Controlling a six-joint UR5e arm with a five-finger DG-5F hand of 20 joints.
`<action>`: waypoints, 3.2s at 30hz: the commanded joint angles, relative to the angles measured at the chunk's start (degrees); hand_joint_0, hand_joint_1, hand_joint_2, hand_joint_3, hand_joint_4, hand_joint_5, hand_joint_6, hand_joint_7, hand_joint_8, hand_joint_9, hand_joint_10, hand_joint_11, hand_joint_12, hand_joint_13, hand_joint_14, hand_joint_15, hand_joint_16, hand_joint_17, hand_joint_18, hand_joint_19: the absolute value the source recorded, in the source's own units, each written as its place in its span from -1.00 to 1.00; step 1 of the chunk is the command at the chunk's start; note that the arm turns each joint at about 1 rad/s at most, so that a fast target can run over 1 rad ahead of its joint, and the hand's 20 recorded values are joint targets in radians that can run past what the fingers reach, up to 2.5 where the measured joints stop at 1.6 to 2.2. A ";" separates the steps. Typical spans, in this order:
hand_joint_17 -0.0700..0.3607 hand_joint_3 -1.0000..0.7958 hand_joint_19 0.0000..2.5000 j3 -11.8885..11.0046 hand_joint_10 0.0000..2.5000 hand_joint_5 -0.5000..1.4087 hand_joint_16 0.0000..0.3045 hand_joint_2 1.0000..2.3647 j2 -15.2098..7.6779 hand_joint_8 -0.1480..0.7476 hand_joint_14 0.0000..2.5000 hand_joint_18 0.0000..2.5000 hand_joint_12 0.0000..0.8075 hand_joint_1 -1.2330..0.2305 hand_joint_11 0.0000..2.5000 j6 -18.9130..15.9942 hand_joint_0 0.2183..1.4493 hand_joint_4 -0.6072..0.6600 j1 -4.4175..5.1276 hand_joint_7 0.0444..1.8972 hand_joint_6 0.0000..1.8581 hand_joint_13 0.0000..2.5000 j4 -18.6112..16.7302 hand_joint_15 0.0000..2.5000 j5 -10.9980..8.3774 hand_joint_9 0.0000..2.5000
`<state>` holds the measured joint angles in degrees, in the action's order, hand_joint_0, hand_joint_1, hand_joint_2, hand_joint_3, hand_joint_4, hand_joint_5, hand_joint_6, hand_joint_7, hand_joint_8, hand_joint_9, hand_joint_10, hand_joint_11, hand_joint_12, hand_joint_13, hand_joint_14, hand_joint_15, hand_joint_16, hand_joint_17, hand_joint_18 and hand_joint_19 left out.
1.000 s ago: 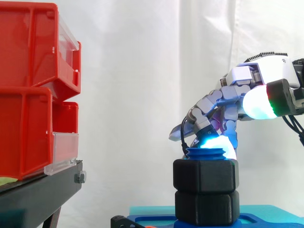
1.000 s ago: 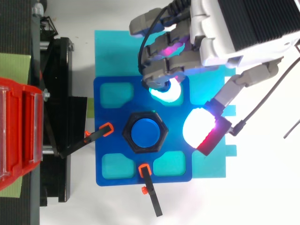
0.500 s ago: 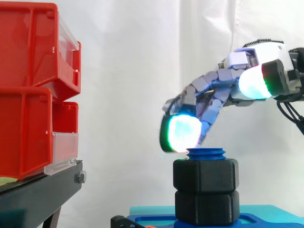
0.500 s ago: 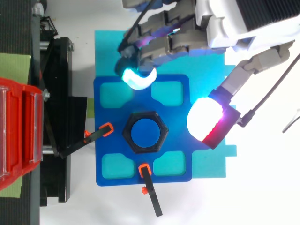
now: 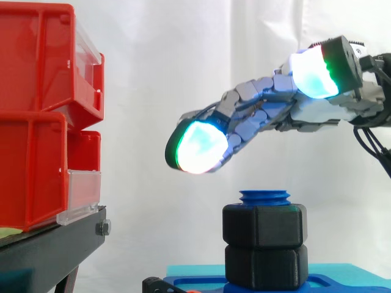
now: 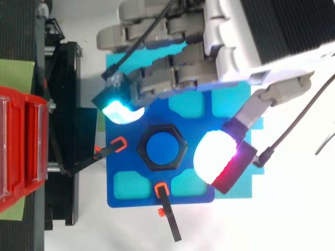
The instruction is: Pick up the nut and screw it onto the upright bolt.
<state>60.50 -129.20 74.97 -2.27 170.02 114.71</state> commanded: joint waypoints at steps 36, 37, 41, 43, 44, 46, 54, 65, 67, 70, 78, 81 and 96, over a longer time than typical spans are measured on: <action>-0.33 -0.44 -1.00 3.84 -1.00 -0.53 -0.78 -1.00 -0.17 -0.17 -1.00 -1.00 -0.27 0.56 -1.00 -1.58 -0.54 0.31 1.13 0.28 -0.46 -0.91 -2.50 -1.00 -0.80 -0.68; -0.35 -0.44 -1.00 3.84 -1.00 -0.52 -0.79 -1.00 -0.17 -0.17 -1.00 -1.00 -0.28 0.54 -1.00 -1.41 -0.54 0.29 1.04 0.32 -0.46 -0.89 -2.50 -1.00 -0.80 -0.66; -0.37 -0.44 -1.00 3.93 -1.00 -0.50 -0.81 -1.00 -0.09 -0.16 -1.00 -1.00 -0.30 0.50 -1.00 -1.14 -0.53 0.27 0.69 0.40 -0.46 -0.83 -2.41 -1.00 -0.45 -0.61; -0.38 -0.44 -1.00 3.93 -1.00 -0.49 -0.82 -1.00 -0.17 -0.15 -1.00 -1.00 -0.31 0.48 -1.00 -1.05 -0.53 0.25 0.60 0.43 -0.46 -0.81 -2.32 -1.00 -0.36 -0.58; -0.40 -0.44 -1.00 3.84 -1.00 -0.49 -0.83 -1.00 -0.17 -0.14 -1.00 -1.00 -0.33 0.42 -1.00 -0.97 -0.52 0.25 0.51 0.46 -0.46 -0.78 -2.32 -1.00 -0.36 -0.55; -0.42 -0.44 -1.00 3.93 -1.00 -0.47 -0.84 -1.00 -0.17 -0.14 -1.00 -1.00 -0.35 0.37 -1.00 -0.79 -0.51 0.22 0.34 0.49 -0.46 -0.74 -2.32 -1.00 -0.18 -0.50; -0.52 -0.44 -1.00 3.93 -1.00 -0.42 -0.90 -1.00 -0.17 -0.15 -1.00 -0.96 -0.45 0.32 -1.00 -0.44 -0.49 0.13 -0.28 0.52 -0.46 -0.61 -1.44 -1.00 0.43 -0.34; -0.64 -0.44 -1.00 3.84 -1.00 -0.40 -0.98 -1.00 -0.17 -0.18 -1.00 -0.79 -0.65 0.30 -1.00 -0.44 -0.48 0.14 -0.89 0.35 -0.38 -0.46 -1.62 -1.00 1.31 -0.14; -0.65 -0.44 -1.00 3.84 -1.00 -0.40 -0.98 -1.00 -0.17 -0.18 -1.00 -0.78 -0.65 0.31 -1.00 -0.44 -0.48 0.15 -0.98 0.35 -0.38 -0.45 -1.71 -1.00 1.40 -0.13; -0.65 -0.44 -1.00 3.93 -1.00 -0.40 -0.98 -1.00 -0.17 -0.16 -1.00 -0.78 -0.65 0.31 -1.00 -0.44 -0.48 0.15 -1.24 0.43 -0.42 -0.46 -1.71 -1.00 1.92 -0.13; -0.52 -0.44 -1.00 3.58 -1.00 -0.53 -0.91 -1.00 -0.09 -0.15 -1.00 -0.96 -0.45 0.39 -1.00 -0.53 -0.53 0.37 -1.68 0.02 -0.46 -0.61 -1.97 -1.00 2.80 -0.31; -0.48 -0.44 -1.00 2.52 -1.00 -0.57 -0.88 -1.00 -0.09 -0.18 -1.00 -1.00 -0.41 0.41 -1.00 -0.61 -0.54 0.31 -1.95 -0.20 -0.46 -0.65 -1.88 -1.00 3.33 -0.39; -0.38 -0.44 -1.00 3.23 -1.00 -0.60 -0.81 -1.00 -0.17 -0.23 -1.00 -1.00 -0.30 0.47 -1.00 -0.88 -0.57 0.27 0.16 -0.34 -0.46 -0.79 -6.63 -1.00 0.78 -0.55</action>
<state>63.03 -129.37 74.25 -2.79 164.28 116.55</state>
